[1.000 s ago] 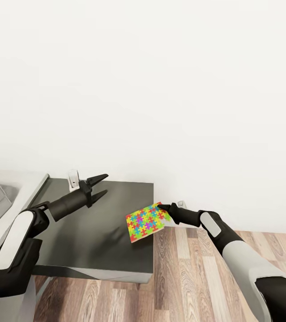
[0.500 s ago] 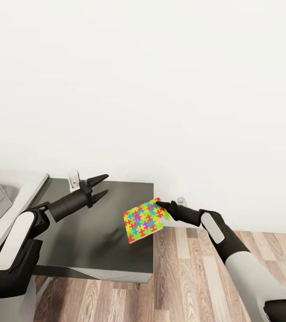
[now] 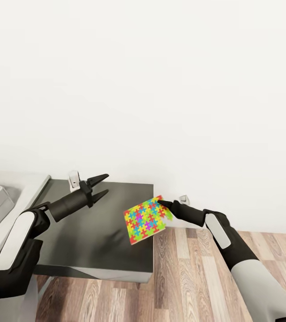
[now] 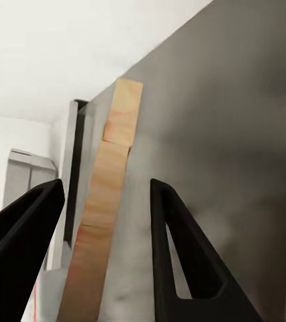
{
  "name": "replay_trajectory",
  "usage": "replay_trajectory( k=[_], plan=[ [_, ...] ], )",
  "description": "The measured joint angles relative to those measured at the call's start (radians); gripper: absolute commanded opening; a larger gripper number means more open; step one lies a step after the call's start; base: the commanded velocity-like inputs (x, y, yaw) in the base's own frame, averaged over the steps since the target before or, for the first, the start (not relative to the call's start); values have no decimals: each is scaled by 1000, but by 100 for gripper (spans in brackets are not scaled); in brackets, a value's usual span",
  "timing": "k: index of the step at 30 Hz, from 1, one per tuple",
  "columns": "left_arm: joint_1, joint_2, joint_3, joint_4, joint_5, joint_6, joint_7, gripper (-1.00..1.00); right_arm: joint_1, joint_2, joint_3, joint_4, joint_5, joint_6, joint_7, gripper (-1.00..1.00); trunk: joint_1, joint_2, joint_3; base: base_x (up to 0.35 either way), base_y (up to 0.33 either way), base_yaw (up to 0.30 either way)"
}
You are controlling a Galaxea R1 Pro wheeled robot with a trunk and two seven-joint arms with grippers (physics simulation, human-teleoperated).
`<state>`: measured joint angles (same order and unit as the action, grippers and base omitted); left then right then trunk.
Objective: Put all the toys in the child's room - the three board games (two on the bed and one on the table), the two jigsaw puzzles on the table, and the tennis ball on the table - inside the toy box on the table in the child's room.
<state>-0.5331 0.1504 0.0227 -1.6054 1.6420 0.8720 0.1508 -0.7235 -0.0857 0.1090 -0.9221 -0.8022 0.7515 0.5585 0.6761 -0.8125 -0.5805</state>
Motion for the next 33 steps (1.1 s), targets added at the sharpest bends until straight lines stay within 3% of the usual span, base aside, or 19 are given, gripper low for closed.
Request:
replay_trajectory(
  k=[3,10,16,27,33],
  plan=[
    [0,0,0,0,0,0,-7,100,2,-24,0,-21,-1,0,2,-100,-12,21,9,0,0,0],
    [0,0,-1,0,0,0,-11,100,4,-53,0,-46,-5,0,3,-100,-38,70,31,0,0,0],
    [1,0,-1,0,0,0,-12,100,4,-61,0,-59,-7,6,4,-100,-61,112,51,0,0,0],
    [0,1,1,0,1,9,-18,100,3,-67,-4,-113,-8,91,0,-100,-104,189,99,0,0,0],
    [0,0,2,0,1,23,-22,100,4,-96,-4,-153,-9,104,-1,-100,-127,231,127,0,0,0]
  ],
)
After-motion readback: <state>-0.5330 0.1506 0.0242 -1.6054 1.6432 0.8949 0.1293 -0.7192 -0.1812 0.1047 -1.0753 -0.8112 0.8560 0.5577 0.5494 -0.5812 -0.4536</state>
